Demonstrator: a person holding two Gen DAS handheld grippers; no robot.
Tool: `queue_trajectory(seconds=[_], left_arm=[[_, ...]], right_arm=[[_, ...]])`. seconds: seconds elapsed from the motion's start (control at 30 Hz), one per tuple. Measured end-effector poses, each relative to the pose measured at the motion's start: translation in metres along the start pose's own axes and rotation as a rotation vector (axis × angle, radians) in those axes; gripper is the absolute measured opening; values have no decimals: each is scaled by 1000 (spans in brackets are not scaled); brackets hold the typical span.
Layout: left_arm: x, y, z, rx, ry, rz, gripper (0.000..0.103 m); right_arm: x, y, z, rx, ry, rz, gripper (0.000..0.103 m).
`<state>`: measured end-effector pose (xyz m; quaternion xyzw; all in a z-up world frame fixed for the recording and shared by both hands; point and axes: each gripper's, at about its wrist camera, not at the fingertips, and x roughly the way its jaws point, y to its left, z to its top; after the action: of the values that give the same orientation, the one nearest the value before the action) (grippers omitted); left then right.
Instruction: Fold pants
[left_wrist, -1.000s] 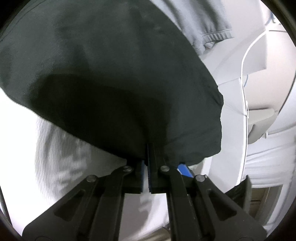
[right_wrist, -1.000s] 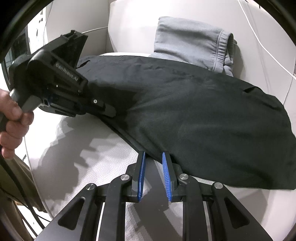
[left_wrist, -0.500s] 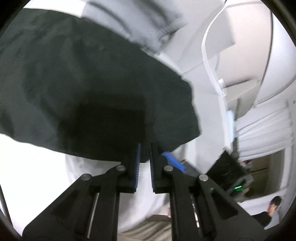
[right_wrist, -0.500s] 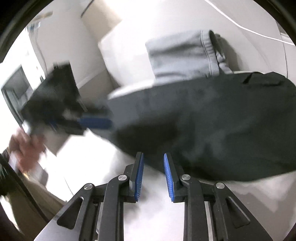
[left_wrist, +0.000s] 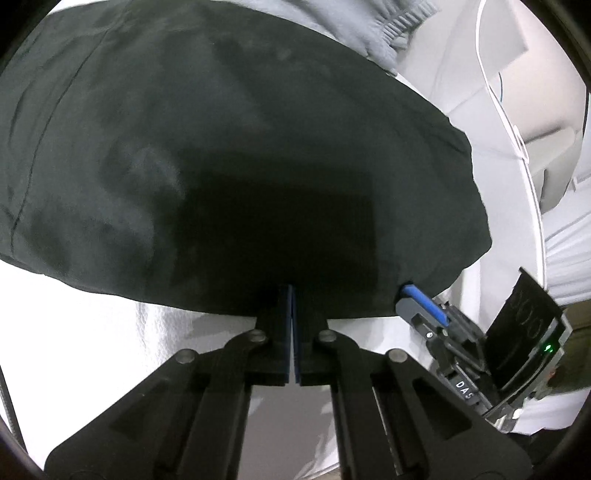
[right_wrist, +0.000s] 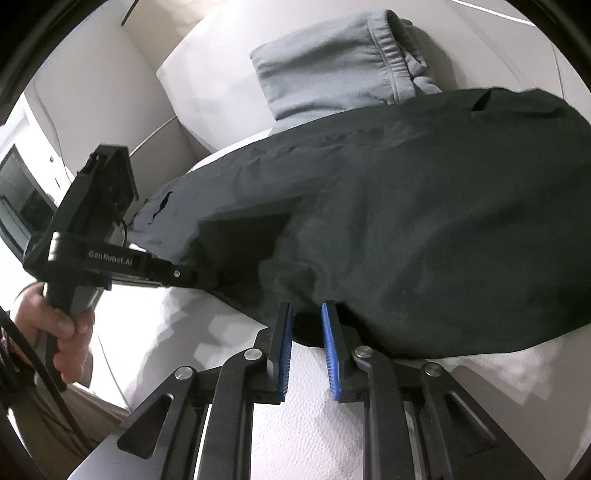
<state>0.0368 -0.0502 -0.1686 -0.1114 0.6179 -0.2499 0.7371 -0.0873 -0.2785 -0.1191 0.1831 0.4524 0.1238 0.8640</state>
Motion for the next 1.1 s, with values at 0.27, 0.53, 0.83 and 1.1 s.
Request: queue_trajectory(seconds=[0.27, 0.53, 0.83, 1.1], left_arm=[[-23, -10, 11, -15, -59, -22, 1], [-119, -78, -7, 234, -531, 147, 102], [-148, -107, -19, 486, -544, 171, 102], [-153, -113, -10, 527, -626, 227, 102]], right_arm=[[-17, -7, 3, 93, -28, 52, 20], [-125, -11, 15, 297, -391, -241, 103], [-164, 49, 37, -262, -229, -668, 103], [-198, 3, 40, 8, -293, -751, 103]])
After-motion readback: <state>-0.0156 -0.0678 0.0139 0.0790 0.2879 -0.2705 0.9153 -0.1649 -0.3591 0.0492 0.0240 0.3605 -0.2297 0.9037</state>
